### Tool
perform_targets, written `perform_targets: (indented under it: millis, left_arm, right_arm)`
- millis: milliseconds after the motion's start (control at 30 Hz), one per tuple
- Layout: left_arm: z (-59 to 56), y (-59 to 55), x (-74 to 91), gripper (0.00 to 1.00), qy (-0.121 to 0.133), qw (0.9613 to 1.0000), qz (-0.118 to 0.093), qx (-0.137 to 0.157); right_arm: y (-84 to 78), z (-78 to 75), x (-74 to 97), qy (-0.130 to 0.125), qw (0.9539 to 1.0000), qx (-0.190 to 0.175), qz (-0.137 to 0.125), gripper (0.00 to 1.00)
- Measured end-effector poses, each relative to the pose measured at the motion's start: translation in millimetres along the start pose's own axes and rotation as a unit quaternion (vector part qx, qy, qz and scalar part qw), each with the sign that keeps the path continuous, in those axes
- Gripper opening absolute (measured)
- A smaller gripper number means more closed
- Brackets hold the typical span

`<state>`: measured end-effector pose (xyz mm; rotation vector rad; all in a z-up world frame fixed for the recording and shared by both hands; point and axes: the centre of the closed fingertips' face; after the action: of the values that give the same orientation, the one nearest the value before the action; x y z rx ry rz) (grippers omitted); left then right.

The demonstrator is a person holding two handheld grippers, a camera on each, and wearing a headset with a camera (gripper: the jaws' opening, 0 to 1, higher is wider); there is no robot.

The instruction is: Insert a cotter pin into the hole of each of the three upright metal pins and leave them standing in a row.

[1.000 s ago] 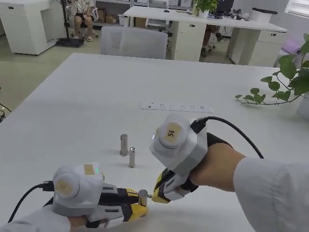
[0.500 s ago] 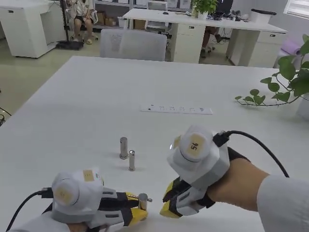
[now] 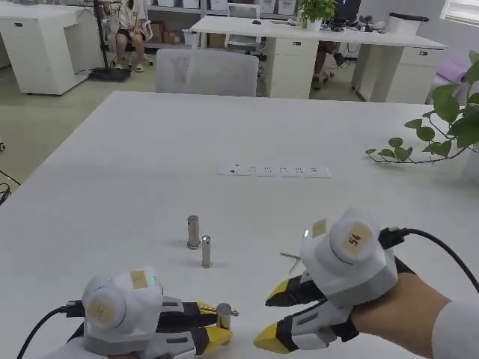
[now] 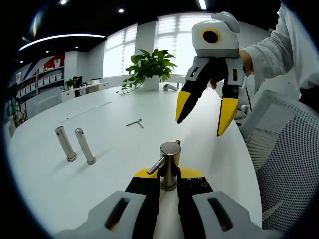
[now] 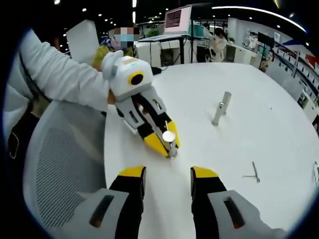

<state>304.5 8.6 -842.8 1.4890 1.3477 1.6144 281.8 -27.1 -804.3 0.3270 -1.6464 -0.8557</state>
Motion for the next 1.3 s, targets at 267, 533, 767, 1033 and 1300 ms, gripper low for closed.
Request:
perform_targets:
  millis: [267, 533, 767, 1033, 1300]
  left_arm:
    - [0.2, -0.4, 0.9, 0.10, 0.007, 1.0000, -0.001, 0.003]
    - [-0.1, -0.7, 1.4, 0.10, 0.016, 0.9999, -0.003, 0.005]
    - [0.3, -0.7, 1.6, 0.10, 0.020, 0.9998, -0.002, 0.006]
    - [1.8, -0.5, 1.9, 0.10, 0.022, 0.9997, -0.005, 0.013]
    - [3.5, 0.1, 2.4, 0.10, 0.028, 0.9995, -0.006, 0.010]
  right_arm:
    - [5.4, 6.4, 8.2, 0.004, 0.9986, 0.012, -0.052, 0.45]
    - [2.3, 10.4, 19.7, 0.001, 0.9960, 0.011, -0.089, 0.51]
    - [-8.3, 5.7, 31.7, -0.011, 0.9949, -0.009, -0.099, 0.54]
    - [-16.4, 0.0, 39.0, -0.024, 0.9946, -0.016, -0.100, 0.54]
    - [-15.5, -2.7, 39.4, -0.027, 0.9943, -0.018, -0.102, 0.54]
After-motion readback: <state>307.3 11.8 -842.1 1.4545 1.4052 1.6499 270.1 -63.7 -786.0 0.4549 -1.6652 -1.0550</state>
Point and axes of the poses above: the centre of the closed fingertips' face, and the gripper's own axes: x roughly backward along the fingers, z roughly to its left, y roughly out of its top, and after that the axes turned 8 degrees about -y, right-handed
